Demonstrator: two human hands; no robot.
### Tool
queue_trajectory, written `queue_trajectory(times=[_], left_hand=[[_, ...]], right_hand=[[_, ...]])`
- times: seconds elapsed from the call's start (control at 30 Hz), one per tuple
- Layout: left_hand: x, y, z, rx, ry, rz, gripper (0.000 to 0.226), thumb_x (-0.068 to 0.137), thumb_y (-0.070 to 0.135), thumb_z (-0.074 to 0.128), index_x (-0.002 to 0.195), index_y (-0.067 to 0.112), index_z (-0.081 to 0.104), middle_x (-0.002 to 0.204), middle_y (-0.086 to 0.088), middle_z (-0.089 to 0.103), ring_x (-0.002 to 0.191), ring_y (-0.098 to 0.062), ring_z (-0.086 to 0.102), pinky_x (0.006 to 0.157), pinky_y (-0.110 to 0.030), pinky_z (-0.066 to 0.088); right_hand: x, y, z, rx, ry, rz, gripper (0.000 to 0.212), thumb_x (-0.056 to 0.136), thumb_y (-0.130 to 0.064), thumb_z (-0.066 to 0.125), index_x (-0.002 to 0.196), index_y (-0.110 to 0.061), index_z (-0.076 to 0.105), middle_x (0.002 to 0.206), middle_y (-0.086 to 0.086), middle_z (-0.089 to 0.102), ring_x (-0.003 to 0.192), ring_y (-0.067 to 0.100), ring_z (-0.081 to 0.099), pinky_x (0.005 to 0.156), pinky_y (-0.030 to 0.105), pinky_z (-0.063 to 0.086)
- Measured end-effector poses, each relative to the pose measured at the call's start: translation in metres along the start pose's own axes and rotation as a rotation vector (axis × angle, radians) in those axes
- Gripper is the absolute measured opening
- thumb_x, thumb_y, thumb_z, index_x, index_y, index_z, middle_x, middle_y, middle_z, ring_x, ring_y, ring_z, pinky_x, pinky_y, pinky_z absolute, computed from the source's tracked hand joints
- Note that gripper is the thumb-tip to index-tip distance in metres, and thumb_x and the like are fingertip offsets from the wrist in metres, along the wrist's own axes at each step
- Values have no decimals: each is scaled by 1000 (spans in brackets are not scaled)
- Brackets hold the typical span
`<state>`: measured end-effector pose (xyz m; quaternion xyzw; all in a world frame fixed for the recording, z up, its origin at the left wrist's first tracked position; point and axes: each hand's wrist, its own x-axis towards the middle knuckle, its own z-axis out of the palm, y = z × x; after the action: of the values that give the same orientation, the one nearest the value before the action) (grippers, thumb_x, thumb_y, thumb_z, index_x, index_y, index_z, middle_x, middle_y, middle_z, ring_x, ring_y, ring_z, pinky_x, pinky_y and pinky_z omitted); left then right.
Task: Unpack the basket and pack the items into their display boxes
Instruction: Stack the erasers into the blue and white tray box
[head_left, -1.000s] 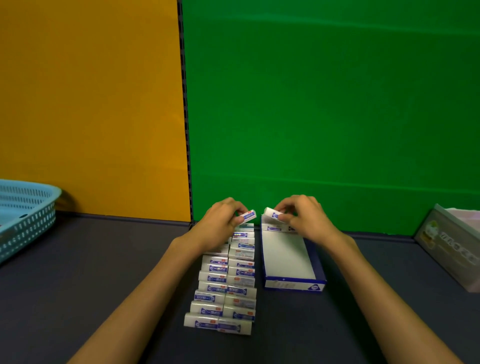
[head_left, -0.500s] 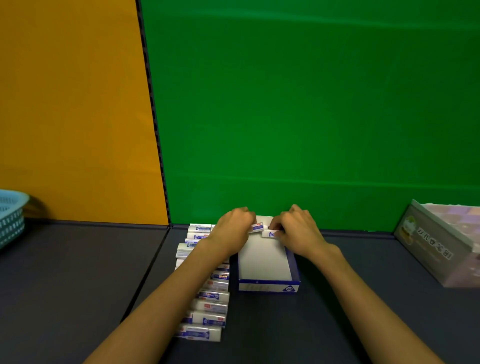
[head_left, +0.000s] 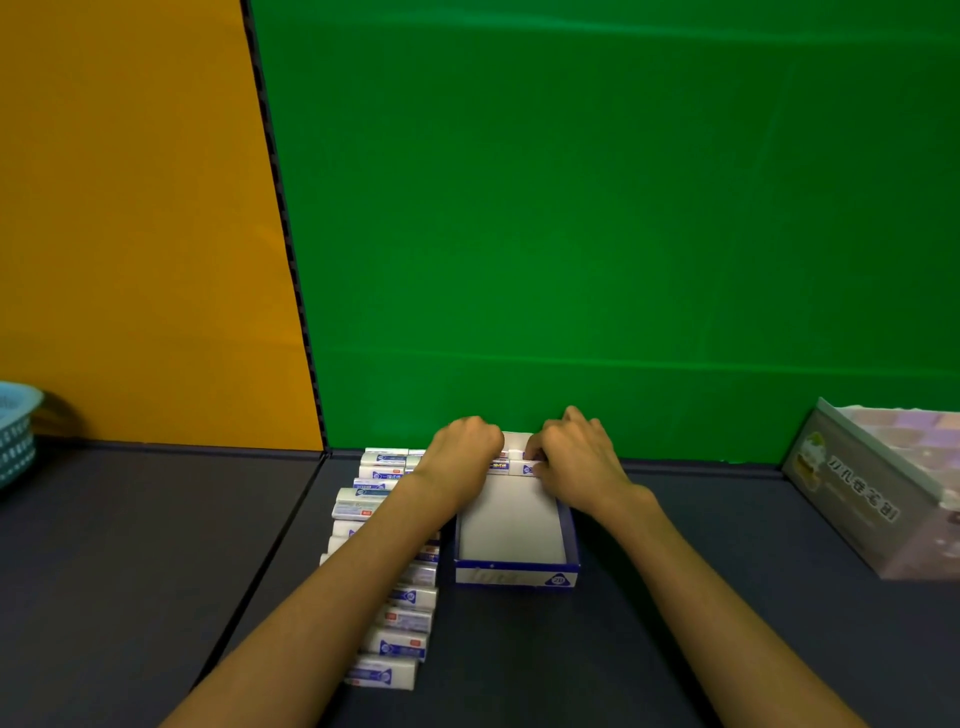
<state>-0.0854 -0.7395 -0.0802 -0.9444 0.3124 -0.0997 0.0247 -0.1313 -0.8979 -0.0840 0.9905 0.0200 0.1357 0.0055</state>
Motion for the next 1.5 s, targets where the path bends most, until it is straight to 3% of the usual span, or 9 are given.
queue_trajectory(times=[0.33, 0.47, 0.57, 0.77, 0.9, 1.03, 1.13, 1.37, 1.5], left_hand=[[5, -4, 6, -42, 40, -7, 34, 84, -7, 50, 107, 10, 68, 104, -18, 63, 99, -39, 61, 75, -42, 47], [5, -7, 7, -58, 44, -1, 30, 83, -7, 51, 100, 9, 68, 99, -16, 62, 94, -37, 61, 68, -40, 41], [2, -6, 7, -41, 42, 16, 22, 81, -11, 49, 86, 8, 59, 93, -14, 58, 91, -37, 60, 65, -38, 36], [0, -6, 4, -37, 50, 19, 24, 81, -10, 48, 91, 6, 62, 98, -16, 60, 91, -37, 60, 65, -38, 35], [-5, -17, 0, -190, 97, 62, 13, 82, 1, 55, 85, 11, 62, 93, -13, 61, 91, -38, 60, 68, -38, 45], [-24, -40, -13, -310, 182, 55, 22, 92, 26, 63, 112, 25, 70, 114, 0, 68, 107, -23, 61, 86, -38, 52], [-43, -64, -20, -318, 214, 26, 25, 95, 38, 63, 118, 29, 68, 118, 6, 67, 110, -16, 59, 91, -40, 52], [-84, -113, -20, -502, 153, -21, 29, 95, 38, 65, 119, 23, 69, 116, 6, 68, 103, -7, 61, 90, -30, 51], [-100, -124, -13, -479, 104, -42, 24, 93, 42, 63, 112, 28, 71, 107, 10, 68, 95, -7, 60, 85, -38, 54]], right_hand=[[2, -1, 1, -2, 11, 53, 21, 88, -25, 69, 107, -32, 74, 99, -5, 72, 111, 23, 48, 88, 38, 37], [0, 0, 4, 18, 30, 50, 22, 89, -19, 66, 105, -32, 74, 99, -7, 71, 107, 22, 48, 82, 36, 34], [-2, -1, 5, 12, 37, 41, 25, 90, -18, 65, 108, -33, 74, 101, -7, 70, 104, 22, 48, 80, 36, 33], [-3, -1, 3, 20, 38, 26, 26, 90, -19, 64, 108, -34, 74, 101, -6, 70, 103, 22, 47, 82, 37, 36], [-5, -1, -2, 77, 45, 15, 22, 89, -27, 66, 108, -35, 73, 100, -7, 69, 101, 22, 46, 77, 34, 29], [-6, -15, -7, 208, 94, -40, 18, 92, -34, 65, 109, -33, 73, 98, -8, 68, 96, 19, 45, 77, 33, 32], [-5, -33, -13, 307, 131, -95, 16, 93, -34, 65, 106, -32, 74, 100, -8, 71, 97, 19, 49, 81, 34, 38], [-13, -74, -12, 418, 85, -211, 16, 94, -33, 64, 103, -30, 76, 100, -12, 73, 94, 16, 49, 84, 38, 44], [-16, -87, -8, 411, 43, -233, 18, 93, -38, 64, 105, -31, 75, 99, -16, 69, 98, 12, 43, 85, 34, 39]])
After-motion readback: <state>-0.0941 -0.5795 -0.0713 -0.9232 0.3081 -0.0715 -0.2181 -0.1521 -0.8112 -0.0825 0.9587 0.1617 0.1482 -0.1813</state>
